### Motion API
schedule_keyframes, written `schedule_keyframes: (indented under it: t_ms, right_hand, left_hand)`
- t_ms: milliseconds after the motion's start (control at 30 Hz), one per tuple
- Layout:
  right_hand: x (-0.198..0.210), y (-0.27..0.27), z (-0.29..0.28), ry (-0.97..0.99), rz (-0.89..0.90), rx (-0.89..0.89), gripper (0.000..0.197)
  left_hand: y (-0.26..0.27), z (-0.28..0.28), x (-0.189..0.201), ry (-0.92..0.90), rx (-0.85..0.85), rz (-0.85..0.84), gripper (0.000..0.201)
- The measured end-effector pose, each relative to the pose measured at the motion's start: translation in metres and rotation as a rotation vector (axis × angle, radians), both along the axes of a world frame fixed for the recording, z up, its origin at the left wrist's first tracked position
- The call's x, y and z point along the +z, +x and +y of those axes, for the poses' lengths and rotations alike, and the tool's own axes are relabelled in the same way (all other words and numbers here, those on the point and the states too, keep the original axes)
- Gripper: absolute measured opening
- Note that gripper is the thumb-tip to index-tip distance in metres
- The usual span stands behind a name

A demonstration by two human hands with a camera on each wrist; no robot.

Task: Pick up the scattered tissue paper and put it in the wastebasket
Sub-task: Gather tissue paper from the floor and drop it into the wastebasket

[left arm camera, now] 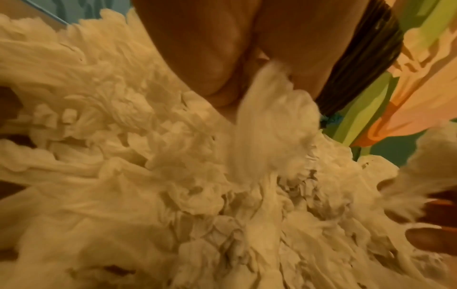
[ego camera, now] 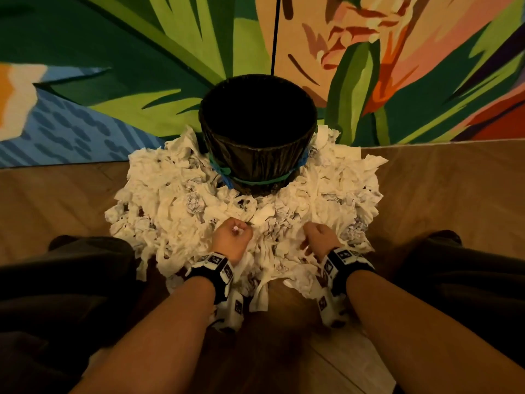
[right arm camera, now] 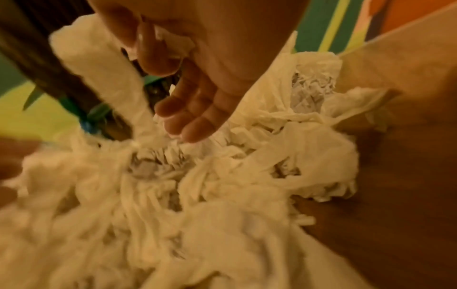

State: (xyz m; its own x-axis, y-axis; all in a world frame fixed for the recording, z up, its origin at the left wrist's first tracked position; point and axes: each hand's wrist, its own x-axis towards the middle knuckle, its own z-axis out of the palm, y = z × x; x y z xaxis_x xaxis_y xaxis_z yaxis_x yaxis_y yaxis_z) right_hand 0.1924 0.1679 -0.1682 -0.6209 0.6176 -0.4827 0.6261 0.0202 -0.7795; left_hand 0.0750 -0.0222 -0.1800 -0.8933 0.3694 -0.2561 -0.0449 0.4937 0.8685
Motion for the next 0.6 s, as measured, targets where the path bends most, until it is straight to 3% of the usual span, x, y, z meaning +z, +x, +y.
schedule_keyframes:
  t_ms: [133,233,300,333,400,467,600]
  right_hand:
    - [0.021,-0.022,-0.005,-0.39,0.206,-0.229,0.03]
    - [0.032,-0.035,-0.016,-0.434,0.27,-0.225,0.028]
    - [0.034,-0.037,-0.024,-0.408,0.249,-0.206,0.016]
    - [0.033,-0.036,-0.027,-0.36,0.206,-0.176,0.024]
    - [0.024,-0.032,-0.028,-0.205,0.054,-0.044,0.043]
    - [0.017,-0.024,-0.029,0.069,-0.131,0.216,0.038]
    - [-0.006,-0.004,-0.035,0.393,-0.417,0.812,0.064]
  left_hand:
    - [-0.003,-0.009,0.001,0.048,-0.004,-0.035,0.021]
    - [-0.003,-0.014,0.004,0.205,0.076,-0.248,0.026]
    - [-0.002,-0.02,0.0,0.095,0.012,-0.136,0.027]
    - [-0.001,-0.024,-0.003,0.019,-0.035,-0.055,0.027]
    - [0.002,-0.032,-0.008,-0.158,-0.148,0.082,0.026]
    - [0.008,-0.04,-0.012,-0.345,-0.302,0.094,0.033]
    - [0.023,-0.041,-0.02,-0.679,-0.522,-0.009,0.075]
